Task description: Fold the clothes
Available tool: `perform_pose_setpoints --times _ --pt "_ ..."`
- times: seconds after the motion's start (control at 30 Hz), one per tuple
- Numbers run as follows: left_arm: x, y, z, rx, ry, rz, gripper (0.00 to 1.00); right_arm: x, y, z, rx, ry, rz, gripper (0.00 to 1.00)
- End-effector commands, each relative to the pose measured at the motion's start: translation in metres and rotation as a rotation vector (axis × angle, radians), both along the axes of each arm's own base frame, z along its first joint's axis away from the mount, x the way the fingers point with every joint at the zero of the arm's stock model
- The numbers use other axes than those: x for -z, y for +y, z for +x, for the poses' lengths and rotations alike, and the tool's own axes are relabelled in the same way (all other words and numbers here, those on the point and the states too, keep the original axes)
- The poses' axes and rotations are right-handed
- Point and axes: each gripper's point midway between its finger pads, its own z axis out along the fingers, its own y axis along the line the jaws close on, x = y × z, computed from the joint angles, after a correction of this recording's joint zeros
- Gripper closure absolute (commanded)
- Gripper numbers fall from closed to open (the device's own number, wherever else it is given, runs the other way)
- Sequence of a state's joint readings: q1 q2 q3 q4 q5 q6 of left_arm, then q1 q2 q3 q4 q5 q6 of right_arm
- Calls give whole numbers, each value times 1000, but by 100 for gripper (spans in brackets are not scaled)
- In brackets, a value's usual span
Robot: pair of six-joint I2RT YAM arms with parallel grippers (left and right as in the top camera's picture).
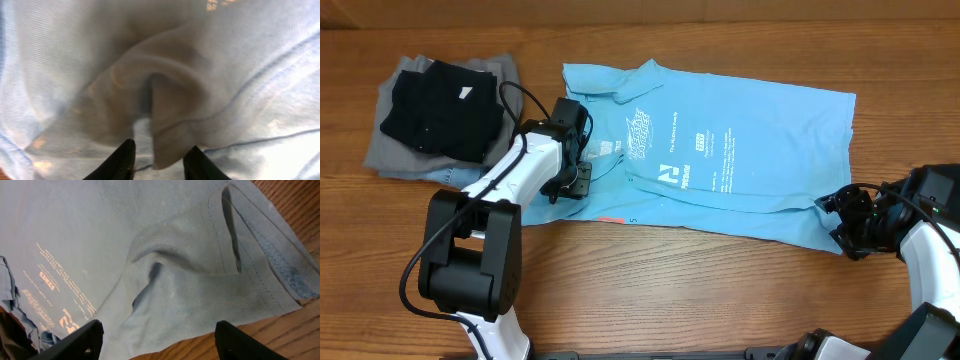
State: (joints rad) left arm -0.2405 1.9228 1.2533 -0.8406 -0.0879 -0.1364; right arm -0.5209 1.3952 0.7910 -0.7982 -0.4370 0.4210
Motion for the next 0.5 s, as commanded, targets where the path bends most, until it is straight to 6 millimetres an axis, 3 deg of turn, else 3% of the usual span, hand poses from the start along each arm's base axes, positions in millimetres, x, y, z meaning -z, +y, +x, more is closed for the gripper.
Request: perform_pose_setpoints --times 0.0,0.13,0.2,0.33,0.47 --pt "2 -6 -8 -16 39 -33 64 -9 -4 7 -10 -31 -29 24" --pt "0 -5 -11 -17 54 -29 56 -9 -4 7 -10 -32 -30 24" --pt "-1 -5 -9 -19 50 -30 65 -9 -4 7 -10 -32 -30 24" --pt "-5 -6 -3 -6 33 -31 95 -9 -4 7 -10 -31 -30 23" --pt "-23 2 15 8 -22 29 96 -9 -4 7 -10 -31 -30 23"
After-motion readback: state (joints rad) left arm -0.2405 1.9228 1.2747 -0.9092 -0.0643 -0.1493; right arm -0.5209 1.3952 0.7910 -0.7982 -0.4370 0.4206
